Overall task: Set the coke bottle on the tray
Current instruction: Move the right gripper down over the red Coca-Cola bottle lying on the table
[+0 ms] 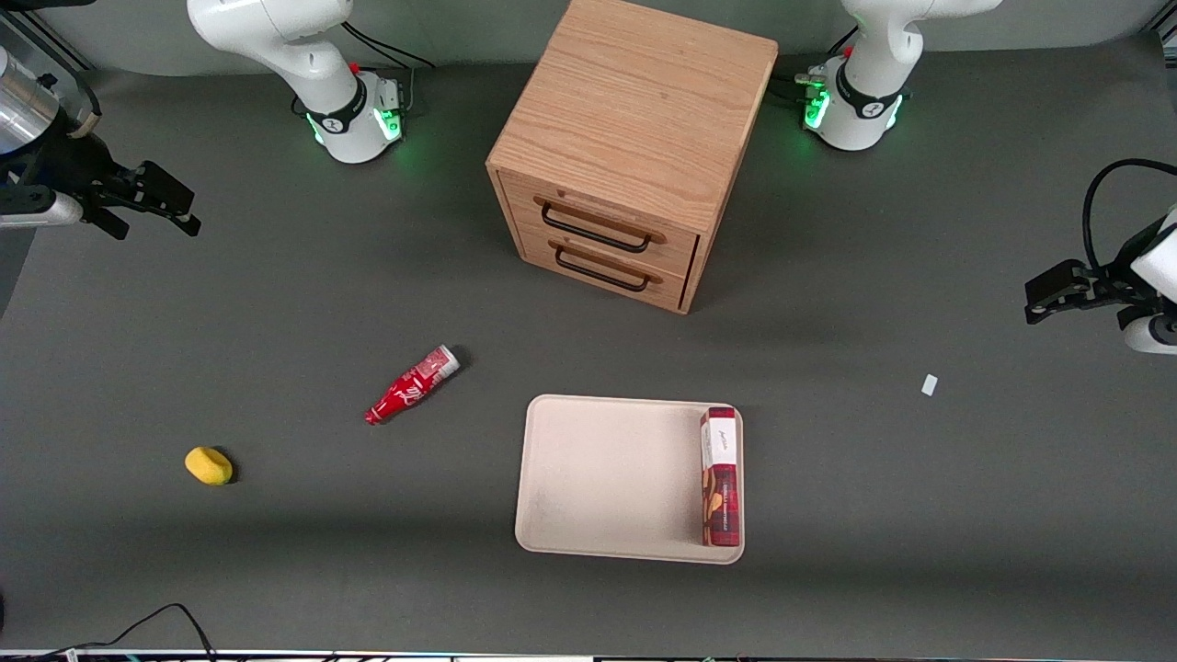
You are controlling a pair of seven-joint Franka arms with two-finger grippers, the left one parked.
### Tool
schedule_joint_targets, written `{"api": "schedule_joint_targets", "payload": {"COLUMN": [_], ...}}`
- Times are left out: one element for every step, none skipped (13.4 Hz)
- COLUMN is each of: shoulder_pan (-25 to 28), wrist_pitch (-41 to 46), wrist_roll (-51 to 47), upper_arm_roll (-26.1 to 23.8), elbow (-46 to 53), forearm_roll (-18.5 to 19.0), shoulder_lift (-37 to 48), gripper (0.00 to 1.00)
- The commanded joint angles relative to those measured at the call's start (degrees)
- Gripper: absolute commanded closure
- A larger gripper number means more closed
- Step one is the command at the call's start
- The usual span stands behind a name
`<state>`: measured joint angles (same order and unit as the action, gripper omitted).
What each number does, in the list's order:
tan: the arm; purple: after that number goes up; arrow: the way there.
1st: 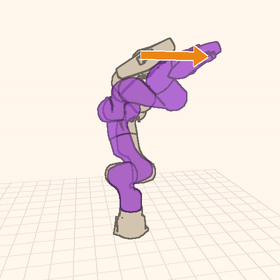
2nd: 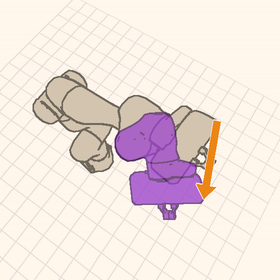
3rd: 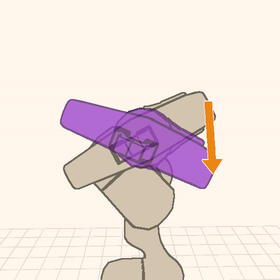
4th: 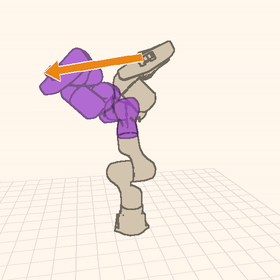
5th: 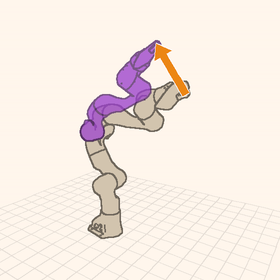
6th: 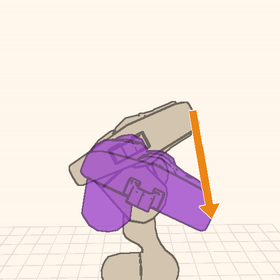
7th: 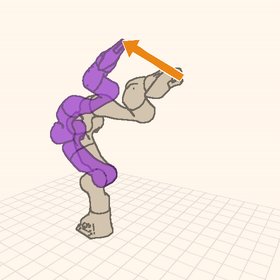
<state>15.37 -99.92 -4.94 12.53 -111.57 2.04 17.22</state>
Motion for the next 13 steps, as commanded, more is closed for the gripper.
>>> {"api": "schedule_joint_targets", "payload": {"shoulder_pan": [0.3, 0.4, 0.3, 0.4, 0.4, 0.5, 0.5, 0.5, 0.5, 0.5, 0.6, 0.5, 0.5], "wrist_pitch": [1.6, 2.0, 2.0, 2.0, 2.0, 1.9, 1.0, -0.7, -2.6, -4.7, -7.1, -9.7, -12.2], "wrist_roll": [1.1, 0.9, 0.5, 0.4, -0.1, -2.2, -7.1, -12.0, -17.1, -22.4, -26.8, -30.6, -34.9], "upper_arm_roll": [0.1, 0.1, 0.1, 0.1, -0.2, -1.2, -2.5, -4.1, -5.2, -5.7, -5.8, -7.4, -8.8], "elbow": [1.7, 1.8, 2.4, 3.3, 3.6, 3.7, 3.9, 4.2, 4.3, 4.3, 4.3, 4.3, 4.3], "forearm_roll": [-0.5, -0.5, -0.5, -0.6, -0.8, -1.4, -1.4, -1.9, -2.9, -4.0, -6.1, -7.2, -7.2], "shoulder_lift": [-0.8, -1.0, -1.9, -3.2, -4.6, -6.3, -8.2, -10.3, -13.1, -15.7, -18.1, -20.4, -22.6], "gripper": [0.0, 0.0, 0.0, 0.0, 0.0, 0.0, 0.0, 0.0, 0.0, 0.0, 0.0, 0.0, 0.0]}}
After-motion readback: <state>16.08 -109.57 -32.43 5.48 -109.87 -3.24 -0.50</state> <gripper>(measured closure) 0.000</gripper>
